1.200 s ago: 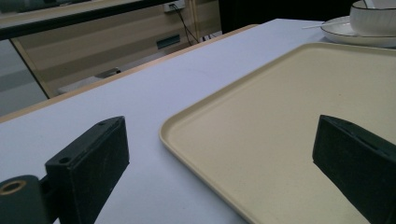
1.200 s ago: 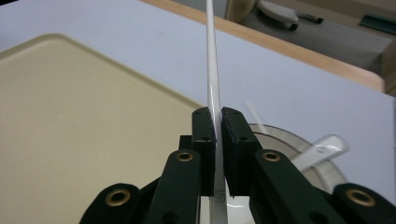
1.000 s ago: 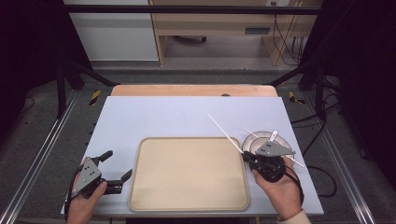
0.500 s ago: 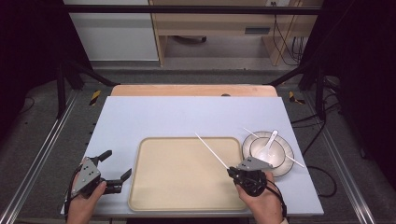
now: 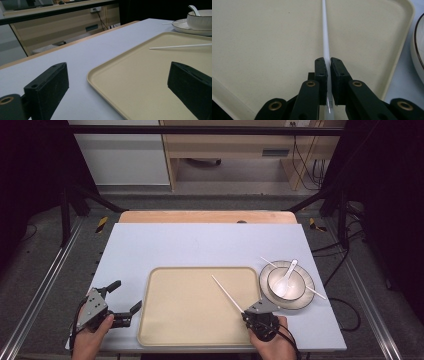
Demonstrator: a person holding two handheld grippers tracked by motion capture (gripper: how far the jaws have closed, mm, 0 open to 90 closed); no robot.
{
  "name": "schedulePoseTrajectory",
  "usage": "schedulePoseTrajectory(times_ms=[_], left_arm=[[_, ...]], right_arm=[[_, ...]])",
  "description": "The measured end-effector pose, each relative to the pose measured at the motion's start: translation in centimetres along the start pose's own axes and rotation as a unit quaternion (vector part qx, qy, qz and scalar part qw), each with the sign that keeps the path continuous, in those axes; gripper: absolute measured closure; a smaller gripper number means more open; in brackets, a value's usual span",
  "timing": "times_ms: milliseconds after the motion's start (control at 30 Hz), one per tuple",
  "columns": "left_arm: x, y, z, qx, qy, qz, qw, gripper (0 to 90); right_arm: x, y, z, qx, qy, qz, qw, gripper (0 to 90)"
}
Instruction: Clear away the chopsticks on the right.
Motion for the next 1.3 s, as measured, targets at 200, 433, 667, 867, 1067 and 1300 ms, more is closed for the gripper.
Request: schedulePoseTrajectory(times_ms=[200, 433, 667, 867, 1067, 1300], left_arm=[[0.0, -0.1, 0.1, 0.003, 0.002, 0.002, 1.0, 3.2], [0.0, 0.0, 0.0, 0.003, 0.001, 0.004, 1.0, 3.2], [0.1, -0.3, 0.0, 0.003, 0.0, 0.011, 0.9999, 3.2], [0.2, -0.2, 0.1, -0.007, 0.003, 0.013, 0.9999, 3.2], [0.3, -0.3, 0.0, -0.009, 0.001, 0.016, 0.9998, 3.2], [0.0, -0.3, -0.1, -0.011, -0.002, 0.016, 0.9998, 3.2]], right_arm=[[-0.1, -0.8, -0.1, -0.013, 0.0, 0.005, 0.9999, 84.1], [-0.3, -0.7, -0.3, -0.038, 0.004, 0.017, 0.9991, 83.0], [0.4, -0.3, 0.2, -0.031, 0.035, 0.002, 0.9989, 71.3], [1.9, 1.0, 1.5, -0.008, 0.065, -0.017, 0.9977, 59.1], [4.6, 4.6, 2.1, -0.004, 0.075, -0.023, 0.9969, 39.7], [8.9, 9.9, 1.6, 0.005, 0.093, -0.065, 0.9935, 40.5]])
Point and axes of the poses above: each handheld gripper's, and its own axes: x roughly backward along the jaws, z roughly out of its top, y roughly to its right, the point moved 7 cm from there along -x, roughly forward along the jaws, and after that the axes turned 13 degrees about x, right-handed, at the moved point
